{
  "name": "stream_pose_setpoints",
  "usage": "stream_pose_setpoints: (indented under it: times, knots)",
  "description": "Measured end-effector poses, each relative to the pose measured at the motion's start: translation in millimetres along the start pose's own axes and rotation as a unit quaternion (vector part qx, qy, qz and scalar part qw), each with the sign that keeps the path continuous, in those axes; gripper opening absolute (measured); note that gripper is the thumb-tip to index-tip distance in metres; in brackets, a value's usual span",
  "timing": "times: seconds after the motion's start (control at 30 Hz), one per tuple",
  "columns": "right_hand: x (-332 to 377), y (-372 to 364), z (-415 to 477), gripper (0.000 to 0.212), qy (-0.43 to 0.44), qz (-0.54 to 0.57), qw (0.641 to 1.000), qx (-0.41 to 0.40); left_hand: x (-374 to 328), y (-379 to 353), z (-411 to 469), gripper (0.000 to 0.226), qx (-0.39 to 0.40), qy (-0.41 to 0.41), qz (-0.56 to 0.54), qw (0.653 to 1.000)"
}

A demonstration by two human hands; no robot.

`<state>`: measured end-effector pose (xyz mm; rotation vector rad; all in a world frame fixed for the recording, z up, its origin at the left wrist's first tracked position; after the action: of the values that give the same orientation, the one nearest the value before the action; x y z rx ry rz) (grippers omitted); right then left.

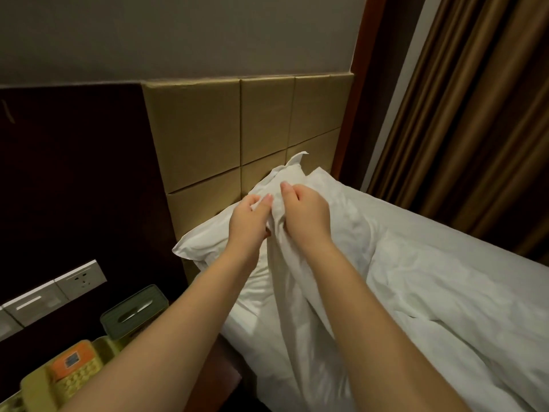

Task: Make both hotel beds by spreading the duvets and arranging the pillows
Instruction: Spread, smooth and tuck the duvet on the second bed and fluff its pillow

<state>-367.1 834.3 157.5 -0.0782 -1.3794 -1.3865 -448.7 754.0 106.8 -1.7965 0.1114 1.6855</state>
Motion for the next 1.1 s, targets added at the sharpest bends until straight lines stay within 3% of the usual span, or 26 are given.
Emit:
stream_pose_setpoints:
  times: [0.2, 0.3, 0.47, 0.6, 0.7, 0.87, 1.1]
  knots:
    - [-22.8, -33.5, -14.7, 0.047, -0.039, -0.014, 0.998, 0.042, 37.4, 21.4, -14.9, 0.023, 0.030, 0.066, 0.045, 0.996]
    - [-28.4, -50.0, -19.6, 0.034, -0.067, -0.005, 0.994, 0.085, 47.8, 24.1, -22.6, 0.033, 0.057, 0.111, -0.009, 0.992]
    - [-35.5, -53.1, -17.4, 0.030, -0.122, 0.085, 0.985, 0.082, 38.4, 22.5, -18.1, 0.036, 0.107, 0.088, -0.038, 0.990]
    - [-38.8, -60.8, -23.9, 0.028, -0.133, 0.164, 0.970, 0.120, 42.5, 24.5, -12.6, 0.042, 0.079, 0.058, 0.014, 0.995]
    - [-44.5, -73.0, -38.4, 0.014, -0.139, 0.223, 0.954, 0.144, 53.0, 37.3, -7.5, 0.031, 0.024, 0.095, 0.016, 0.995]
    - [-80.2, -91.9, -70.6, 0.043, -0.160, 0.114, 0.971, 0.139, 56.7, 59.9, 1.2, 0.023, -0.052, 0.127, 0.007, 0.991]
    - [-90.3, -116.7, -107.3, 0.087, -0.106, -0.107, 0.981, 0.122, 57.4, 65.6, 0.7, 0.023, -0.035, 0.116, 0.067, 0.990]
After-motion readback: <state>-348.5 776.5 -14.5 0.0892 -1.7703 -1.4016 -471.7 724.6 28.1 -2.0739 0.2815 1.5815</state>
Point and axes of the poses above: each hand's wrist, its own z-axis towards the middle knuckle, its own y-axis out of the back of the hand, x = y × z, the point moved 6 cm from there along z, towards the middle knuckle, and after that the axes turned 14 degrees about -z, right-handed, at the moved point
